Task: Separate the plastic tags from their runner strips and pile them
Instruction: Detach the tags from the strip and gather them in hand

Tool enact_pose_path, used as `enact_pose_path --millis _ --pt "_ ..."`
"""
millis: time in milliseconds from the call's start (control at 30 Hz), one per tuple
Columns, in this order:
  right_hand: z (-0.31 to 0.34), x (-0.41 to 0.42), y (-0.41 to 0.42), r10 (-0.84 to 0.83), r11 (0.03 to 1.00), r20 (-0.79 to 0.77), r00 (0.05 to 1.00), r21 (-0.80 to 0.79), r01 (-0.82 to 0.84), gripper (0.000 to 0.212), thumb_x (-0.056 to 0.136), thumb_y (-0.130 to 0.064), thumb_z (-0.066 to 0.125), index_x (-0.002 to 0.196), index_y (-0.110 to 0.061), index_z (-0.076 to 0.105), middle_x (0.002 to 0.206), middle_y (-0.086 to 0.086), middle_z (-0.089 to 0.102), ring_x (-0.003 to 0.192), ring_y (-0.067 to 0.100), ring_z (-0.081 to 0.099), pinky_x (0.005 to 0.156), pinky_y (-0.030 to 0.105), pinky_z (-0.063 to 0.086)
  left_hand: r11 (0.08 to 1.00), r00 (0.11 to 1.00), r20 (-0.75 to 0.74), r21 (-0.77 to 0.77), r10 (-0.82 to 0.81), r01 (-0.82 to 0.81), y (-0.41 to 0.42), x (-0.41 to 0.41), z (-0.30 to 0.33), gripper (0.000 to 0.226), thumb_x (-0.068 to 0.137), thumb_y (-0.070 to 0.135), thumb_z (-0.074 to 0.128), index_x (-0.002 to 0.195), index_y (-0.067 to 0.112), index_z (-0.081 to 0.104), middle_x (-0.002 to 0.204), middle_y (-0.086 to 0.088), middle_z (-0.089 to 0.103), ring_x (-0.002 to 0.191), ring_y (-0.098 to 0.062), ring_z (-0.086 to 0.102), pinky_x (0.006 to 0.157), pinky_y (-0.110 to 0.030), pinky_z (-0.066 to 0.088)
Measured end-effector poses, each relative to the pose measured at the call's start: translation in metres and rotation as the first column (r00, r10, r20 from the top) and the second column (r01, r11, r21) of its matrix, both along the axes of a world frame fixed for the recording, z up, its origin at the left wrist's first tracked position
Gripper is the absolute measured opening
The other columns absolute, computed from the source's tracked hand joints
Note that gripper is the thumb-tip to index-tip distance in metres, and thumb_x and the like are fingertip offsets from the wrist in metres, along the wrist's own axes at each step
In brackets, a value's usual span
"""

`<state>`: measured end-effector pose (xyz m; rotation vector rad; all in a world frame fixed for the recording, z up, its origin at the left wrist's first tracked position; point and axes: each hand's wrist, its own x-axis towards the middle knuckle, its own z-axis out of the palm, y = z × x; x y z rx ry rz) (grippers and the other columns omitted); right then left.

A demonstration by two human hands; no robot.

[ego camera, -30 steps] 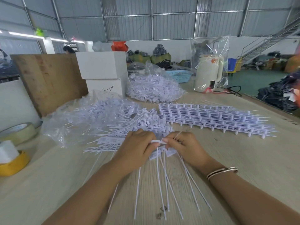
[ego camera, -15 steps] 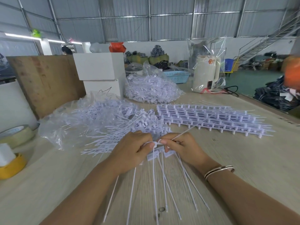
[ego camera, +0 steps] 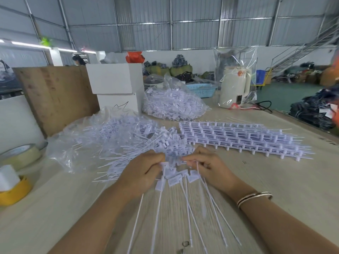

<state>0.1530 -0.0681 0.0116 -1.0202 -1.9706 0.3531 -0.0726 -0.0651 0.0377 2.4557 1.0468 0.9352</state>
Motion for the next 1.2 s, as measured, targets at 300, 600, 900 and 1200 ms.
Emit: enact_pose_path --millis 300,600,900,1200 --pt "-0.007 0.0 0.006 0.028 0.997 0.179 0.983 -0.077 -0.015 0.039 0.085 0.009 0.056 0.119 -0.007 0.062 0.091 0.005 0.044 0.081 0.024 0.049 0.067 0.033 0.042 0.99 0.985 -0.099 0.034 0.141 -0.138 0.01 0.005 -0.015 0.02 0.093 0.013 0.04 0.102 0.029 0.049 0.094 0.003 0.048 0.083 -0.013 0.049 0.075 -0.034 0.043" --pt "0.001 -0.001 0.0 0.016 1.0 0.117 0.993 0.016 -0.018 0.045 0.07 -0.001 0.045 0.11 -0.011 0.065 0.1 0.003 0.052 0.096 0.017 0.049 0.085 0.034 0.041 0.996 0.995 0.044 0.023 0.084 -0.085 0.007 0.023 -0.027 0.038 0.093 0.006 0.041 0.123 0.027 0.042 0.098 0.019 0.038 0.092 0.015 0.038 0.075 0.0 0.029" --pt "0.001 -0.017 -0.006 -0.165 0.894 0.354 0.921 0.449 -0.012 0.012 0.081 -0.014 0.066 0.092 -0.018 0.07 0.087 -0.006 0.068 0.077 0.015 0.065 0.069 0.03 0.036 0.993 0.994 0.105 0.112 0.009 -0.021 -0.003 0.035 -0.025 0.029 0.092 0.005 0.047 0.119 0.016 0.049 0.106 0.01 0.046 0.095 0.011 0.042 0.079 -0.004 0.032" --pt "0.0 -0.014 -0.004 -0.25 0.852 0.32 0.914 0.522 0.05 0.013 0.083 -0.028 0.069 0.086 -0.016 0.071 0.078 -0.006 0.067 0.066 0.015 0.064 0.066 0.029 0.032 0.978 0.98 -0.092 0.125 0.178 -0.166 0.0 0.022 -0.017 0.025 0.097 0.037 0.042 0.082 0.02 0.054 0.069 0.004 0.054 0.069 -0.018 0.053 0.066 -0.032 0.039"
